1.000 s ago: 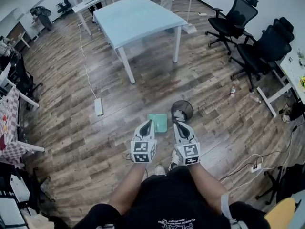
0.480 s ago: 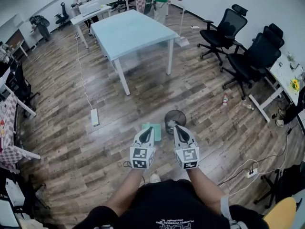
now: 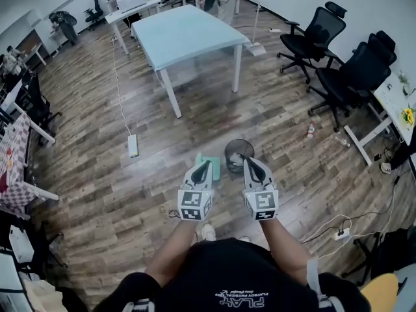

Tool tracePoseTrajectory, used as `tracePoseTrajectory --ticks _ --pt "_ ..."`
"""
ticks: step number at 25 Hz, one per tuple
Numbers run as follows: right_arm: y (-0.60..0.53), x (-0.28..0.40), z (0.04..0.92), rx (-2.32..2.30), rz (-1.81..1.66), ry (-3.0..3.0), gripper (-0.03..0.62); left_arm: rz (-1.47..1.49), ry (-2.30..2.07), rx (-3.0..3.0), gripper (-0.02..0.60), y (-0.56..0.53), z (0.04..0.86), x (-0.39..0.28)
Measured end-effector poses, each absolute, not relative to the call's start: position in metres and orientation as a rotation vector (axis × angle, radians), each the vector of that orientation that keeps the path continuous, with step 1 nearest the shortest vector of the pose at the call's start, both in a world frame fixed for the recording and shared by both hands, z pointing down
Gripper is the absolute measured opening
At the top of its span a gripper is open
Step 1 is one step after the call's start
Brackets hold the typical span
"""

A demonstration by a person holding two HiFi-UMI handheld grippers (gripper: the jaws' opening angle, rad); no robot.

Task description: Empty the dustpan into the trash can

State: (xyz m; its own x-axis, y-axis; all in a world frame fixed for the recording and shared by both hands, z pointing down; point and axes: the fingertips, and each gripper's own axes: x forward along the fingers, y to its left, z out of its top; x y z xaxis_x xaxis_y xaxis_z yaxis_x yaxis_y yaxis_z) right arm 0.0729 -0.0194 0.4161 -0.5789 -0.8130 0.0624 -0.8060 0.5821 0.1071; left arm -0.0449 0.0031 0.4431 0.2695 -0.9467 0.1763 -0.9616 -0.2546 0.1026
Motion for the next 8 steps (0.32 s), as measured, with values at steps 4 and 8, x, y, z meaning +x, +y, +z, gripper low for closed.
tracePoseTrajectory --ticks 4,8 --pt "-0.015 0.085 0.411 1.406 -0.088 -2.713 0.025 0.13 -1.784 2.349 0.023 0.009 0.441 -0.032" --pt "-0.007 0.097 0.409 1.396 -0.092 -2.726 0.025 0.133 -1.779 2.357 0.023 0.014 0.44 -0.014"
